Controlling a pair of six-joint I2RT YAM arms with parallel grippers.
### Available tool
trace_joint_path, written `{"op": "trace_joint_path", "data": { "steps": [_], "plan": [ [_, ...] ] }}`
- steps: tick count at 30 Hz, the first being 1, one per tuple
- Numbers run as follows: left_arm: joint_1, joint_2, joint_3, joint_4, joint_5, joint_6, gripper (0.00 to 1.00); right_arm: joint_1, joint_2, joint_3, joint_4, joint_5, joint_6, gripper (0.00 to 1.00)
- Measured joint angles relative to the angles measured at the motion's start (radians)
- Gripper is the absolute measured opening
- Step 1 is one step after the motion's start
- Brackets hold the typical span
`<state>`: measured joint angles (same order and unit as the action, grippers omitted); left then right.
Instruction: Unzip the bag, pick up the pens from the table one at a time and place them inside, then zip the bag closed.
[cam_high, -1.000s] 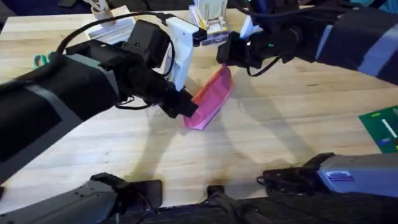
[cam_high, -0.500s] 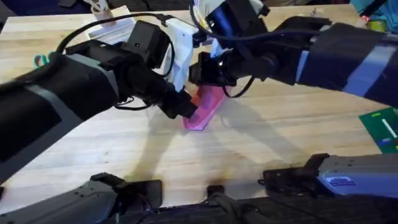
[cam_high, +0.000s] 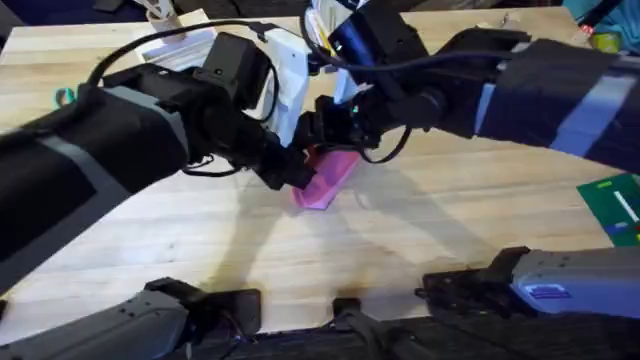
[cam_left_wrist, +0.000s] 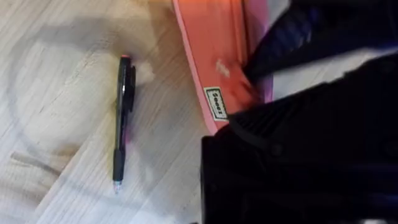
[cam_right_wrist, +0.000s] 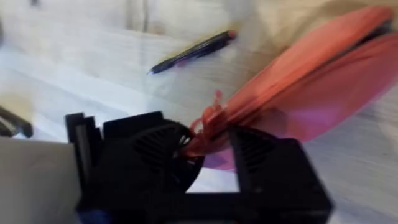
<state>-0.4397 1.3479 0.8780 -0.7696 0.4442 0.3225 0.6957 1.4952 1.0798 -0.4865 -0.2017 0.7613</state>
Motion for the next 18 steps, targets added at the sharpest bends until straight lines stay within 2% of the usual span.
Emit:
{"op": "trace_joint_path", "data": {
  "steps": [1, 4, 5, 6, 18],
  "plan": [
    [0.004, -0.001, 0.000, 0.000, -0.001, 0.000, 0.042, -0.008, 0.000, 0.000, -0.007, 0.014, -0.007, 0.476],
    [0.006, -0.001, 0.000, -0.002, -0.004, 0.000, 0.042, -0.029, -0.005, -0.001, -0.006, 0.047, -0.027, 0.792],
    [0.005, -0.001, 0.000, 0.000, 0.000, 0.002, 0.042, -0.034, -0.012, -0.001, 0.004, 0.047, -0.039, 0.934],
    [0.005, -0.003, 0.000, 0.002, 0.002, 0.003, 0.042, -0.039, -0.024, -0.001, -0.002, 0.049, -0.055, 0.982],
    [-0.001, -0.003, 0.001, 0.003, -0.005, 0.004, 0.042, -0.154, -0.143, -0.001, -0.057, 0.057, -0.219, 0.997]
  ]
}}
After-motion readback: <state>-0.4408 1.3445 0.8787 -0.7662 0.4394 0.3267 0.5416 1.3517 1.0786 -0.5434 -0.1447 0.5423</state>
